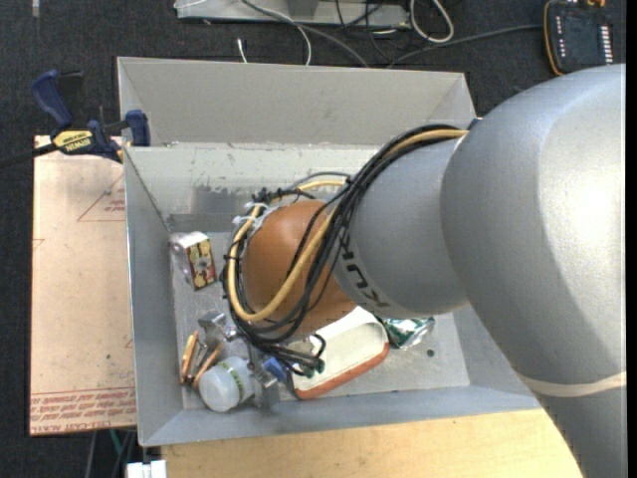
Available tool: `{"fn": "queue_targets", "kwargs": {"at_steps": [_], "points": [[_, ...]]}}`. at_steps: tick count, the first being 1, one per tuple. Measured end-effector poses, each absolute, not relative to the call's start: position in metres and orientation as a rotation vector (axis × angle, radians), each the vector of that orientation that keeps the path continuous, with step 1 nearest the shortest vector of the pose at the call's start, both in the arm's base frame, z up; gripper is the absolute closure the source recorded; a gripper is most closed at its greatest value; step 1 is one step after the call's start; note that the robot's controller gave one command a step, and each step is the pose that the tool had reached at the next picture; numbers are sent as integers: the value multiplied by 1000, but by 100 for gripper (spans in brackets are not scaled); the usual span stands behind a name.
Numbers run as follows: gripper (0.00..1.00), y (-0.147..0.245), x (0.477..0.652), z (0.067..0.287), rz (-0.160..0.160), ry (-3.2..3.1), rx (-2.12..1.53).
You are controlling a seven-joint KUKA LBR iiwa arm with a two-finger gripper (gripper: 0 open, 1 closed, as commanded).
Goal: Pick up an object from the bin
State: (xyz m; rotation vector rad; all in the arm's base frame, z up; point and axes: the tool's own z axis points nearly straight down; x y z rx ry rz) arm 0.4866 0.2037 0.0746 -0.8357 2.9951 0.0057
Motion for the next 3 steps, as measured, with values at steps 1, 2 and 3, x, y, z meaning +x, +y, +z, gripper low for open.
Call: {"fn": "queue_targets", "kwargs": {"at_steps": [1, 2, 3], "points": [[100, 209, 496, 71, 0, 3018, -856], [100, 208, 496, 70, 0, 3018, -857], [100, 207, 492, 87, -2, 3032, -858]]}}
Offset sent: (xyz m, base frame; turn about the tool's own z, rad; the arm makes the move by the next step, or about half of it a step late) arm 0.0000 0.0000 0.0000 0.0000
